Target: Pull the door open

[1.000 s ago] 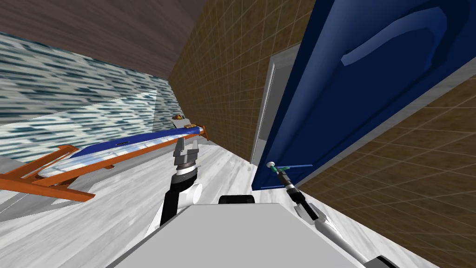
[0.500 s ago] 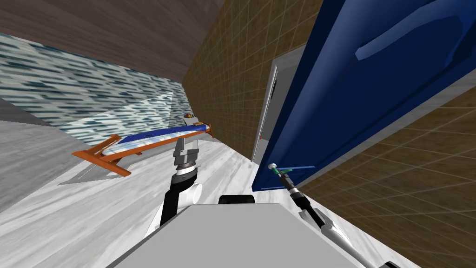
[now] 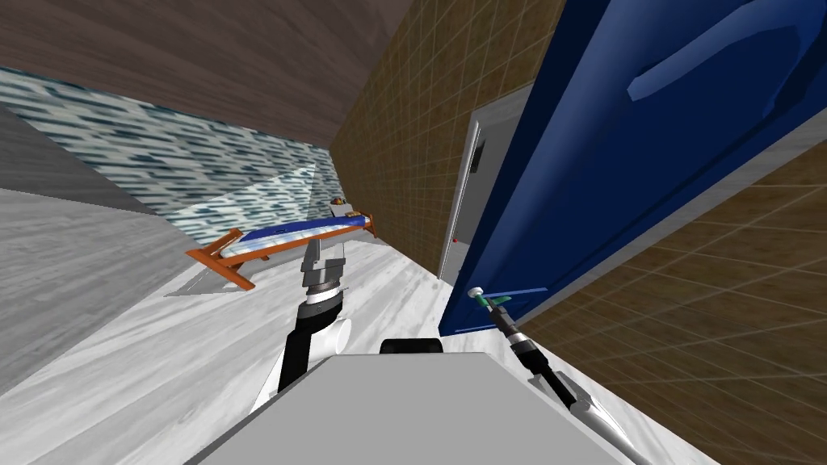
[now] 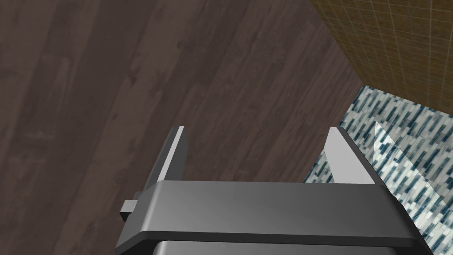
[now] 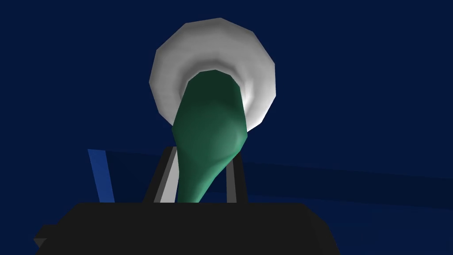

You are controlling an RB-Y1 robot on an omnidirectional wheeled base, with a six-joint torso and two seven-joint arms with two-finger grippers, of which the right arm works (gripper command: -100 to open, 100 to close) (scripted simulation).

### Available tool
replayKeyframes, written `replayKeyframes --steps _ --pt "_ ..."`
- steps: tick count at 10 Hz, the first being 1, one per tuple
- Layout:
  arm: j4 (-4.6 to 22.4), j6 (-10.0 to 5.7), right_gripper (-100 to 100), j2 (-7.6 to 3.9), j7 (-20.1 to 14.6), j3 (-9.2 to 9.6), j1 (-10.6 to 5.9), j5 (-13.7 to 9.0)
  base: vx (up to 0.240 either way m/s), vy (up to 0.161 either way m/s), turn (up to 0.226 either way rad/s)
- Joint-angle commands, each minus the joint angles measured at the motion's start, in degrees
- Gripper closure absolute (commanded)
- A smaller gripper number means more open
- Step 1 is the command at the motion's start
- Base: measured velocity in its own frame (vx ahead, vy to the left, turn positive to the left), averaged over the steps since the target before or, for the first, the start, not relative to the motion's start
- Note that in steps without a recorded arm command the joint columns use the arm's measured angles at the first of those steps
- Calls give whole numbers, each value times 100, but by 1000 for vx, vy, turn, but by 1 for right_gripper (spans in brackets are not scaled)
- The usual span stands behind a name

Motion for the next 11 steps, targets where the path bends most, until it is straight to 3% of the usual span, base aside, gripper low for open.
replayKeyframes --steps 1,11 --pt "44 -95 100 -25 -15 19 32 -10 -109 -42 153" --pt "335 -717 100 -190 -112 144 243 -74 -182 -76 152"
